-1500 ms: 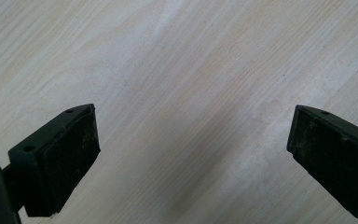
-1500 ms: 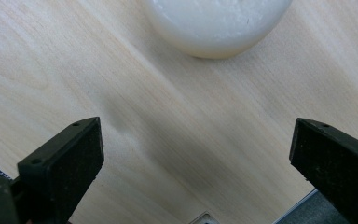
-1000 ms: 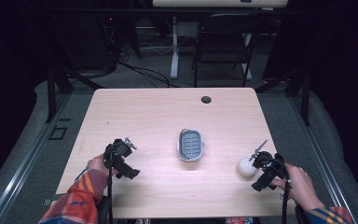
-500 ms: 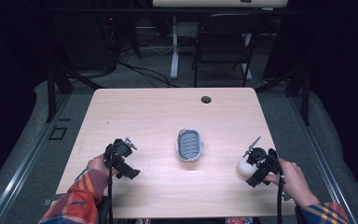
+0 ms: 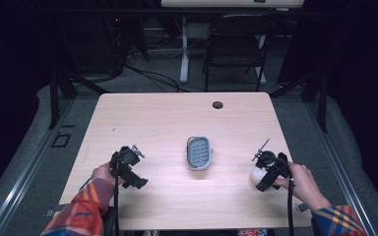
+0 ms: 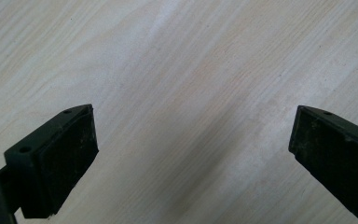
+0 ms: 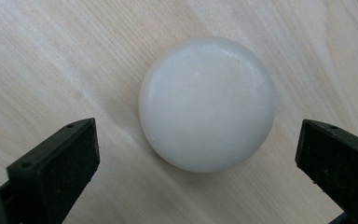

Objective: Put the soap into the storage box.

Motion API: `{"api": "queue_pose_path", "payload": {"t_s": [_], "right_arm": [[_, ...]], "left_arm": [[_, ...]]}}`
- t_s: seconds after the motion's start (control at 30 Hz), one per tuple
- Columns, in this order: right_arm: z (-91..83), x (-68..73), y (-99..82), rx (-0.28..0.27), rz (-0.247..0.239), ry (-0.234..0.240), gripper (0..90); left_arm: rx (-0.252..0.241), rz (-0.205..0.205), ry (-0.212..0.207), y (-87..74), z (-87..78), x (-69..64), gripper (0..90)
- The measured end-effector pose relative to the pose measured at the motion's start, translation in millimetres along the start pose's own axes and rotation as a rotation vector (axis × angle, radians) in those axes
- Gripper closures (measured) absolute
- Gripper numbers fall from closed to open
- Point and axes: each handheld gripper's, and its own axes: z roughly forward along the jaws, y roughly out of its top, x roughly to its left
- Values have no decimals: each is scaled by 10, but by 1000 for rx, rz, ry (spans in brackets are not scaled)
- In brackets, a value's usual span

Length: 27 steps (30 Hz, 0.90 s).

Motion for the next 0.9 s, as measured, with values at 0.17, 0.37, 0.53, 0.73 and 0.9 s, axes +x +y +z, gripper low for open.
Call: {"api": "queue_pose_path", "payload": {"t_s": [0.17, 0.37, 0.53, 0.73, 0.9], "right_arm": [[22, -24, 48, 0, 1, -4, 0], [33, -46, 120, 24, -24, -5, 0], [56, -49, 160, 33, -30, -10, 0], [66, -59, 182, 38, -36, -9, 32], [93, -56, 197, 30, -29, 0, 123]], "left_arm": [[-1, 0, 0, 0, 1, 0, 10], [0, 2, 0, -1, -1, 1, 10], [0, 3, -1, -1, 0, 1, 10], [-1, 4, -2, 0, 1, 1, 10], [1, 4, -2, 2, 3, 1, 10]]}}
